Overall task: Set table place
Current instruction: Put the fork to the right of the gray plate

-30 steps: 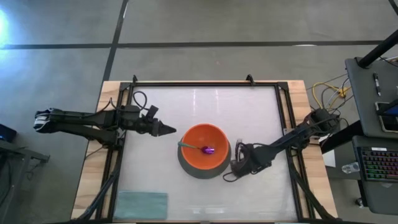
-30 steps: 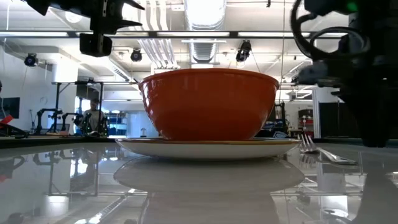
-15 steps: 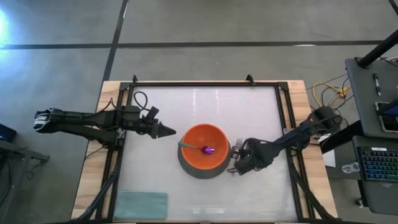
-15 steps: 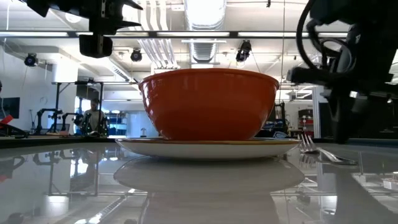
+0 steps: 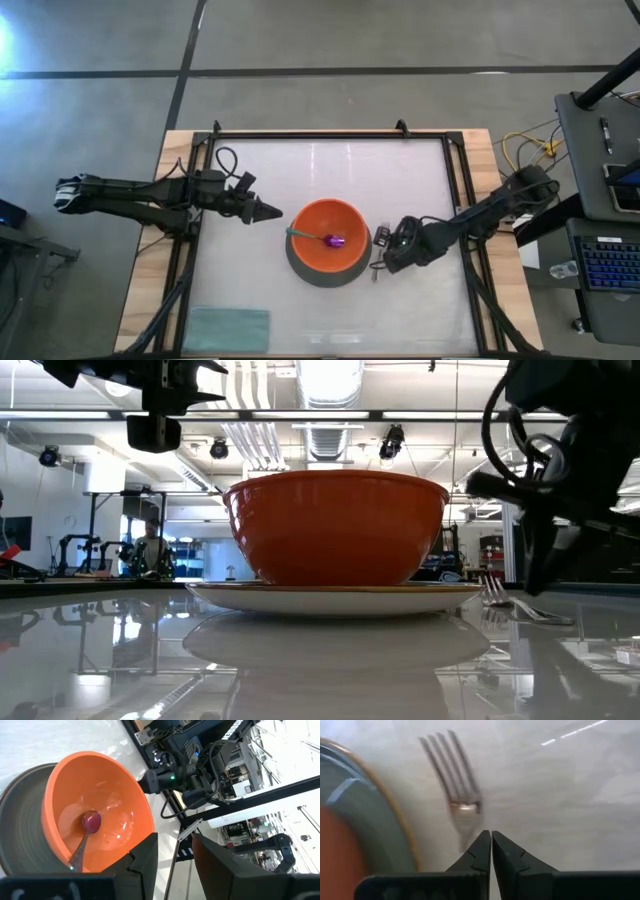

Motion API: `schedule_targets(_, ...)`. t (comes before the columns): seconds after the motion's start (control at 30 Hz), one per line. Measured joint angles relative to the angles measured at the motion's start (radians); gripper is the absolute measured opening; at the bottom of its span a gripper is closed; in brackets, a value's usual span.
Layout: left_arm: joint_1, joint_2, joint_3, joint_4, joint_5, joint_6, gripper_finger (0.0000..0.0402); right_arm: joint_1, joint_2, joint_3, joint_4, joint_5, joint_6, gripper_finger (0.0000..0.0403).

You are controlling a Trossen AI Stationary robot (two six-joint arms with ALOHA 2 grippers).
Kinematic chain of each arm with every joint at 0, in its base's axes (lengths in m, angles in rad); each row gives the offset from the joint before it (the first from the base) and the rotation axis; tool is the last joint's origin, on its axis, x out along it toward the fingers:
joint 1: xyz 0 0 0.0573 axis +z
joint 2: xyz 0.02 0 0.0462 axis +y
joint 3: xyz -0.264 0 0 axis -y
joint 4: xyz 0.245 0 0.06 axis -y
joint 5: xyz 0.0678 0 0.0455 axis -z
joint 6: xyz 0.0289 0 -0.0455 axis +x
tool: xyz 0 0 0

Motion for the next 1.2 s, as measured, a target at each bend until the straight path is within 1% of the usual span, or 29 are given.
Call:
schedule_targets(0.13,0.000,0.000,0.000,0.000,0.000,0.000,0.0108,0.000,0.019,-0.014,0.053,-0.029,-0.018,0.0008)
schedule_targets(0.47,0.000,0.001,0.000,-0.002,-0.001,0.000,0.0108,-0.007,0.048,-0.015,0.100,-0.020,-0.030,0.0009)
schedule_targets(0.7,0.000,0.003,-0.001,0.000,-0.001,0.001,0.0108,-0.030,0.049,-0.015,0.105,0.007,-0.043,0.0009)
schedule_targets(0.83,0.000,0.003,-0.002,0.000,-0.001,0.003,0.0108,-0.052,0.051,-0.018,0.108,0.078,-0.046,0.0008)
schedule_targets(1.1,0.000,0.003,-0.002,-0.001,-0.001,0.007,0.0108,-0.082,0.051,-0.017,0.135,0.074,-0.097,0.0008)
schedule_targets(1.2,0.000,0.003,-0.003,-0.002,-0.001,0.007,0.0108,-0.076,0.051,-0.017,0.137,0.050,-0.098,0.0008)
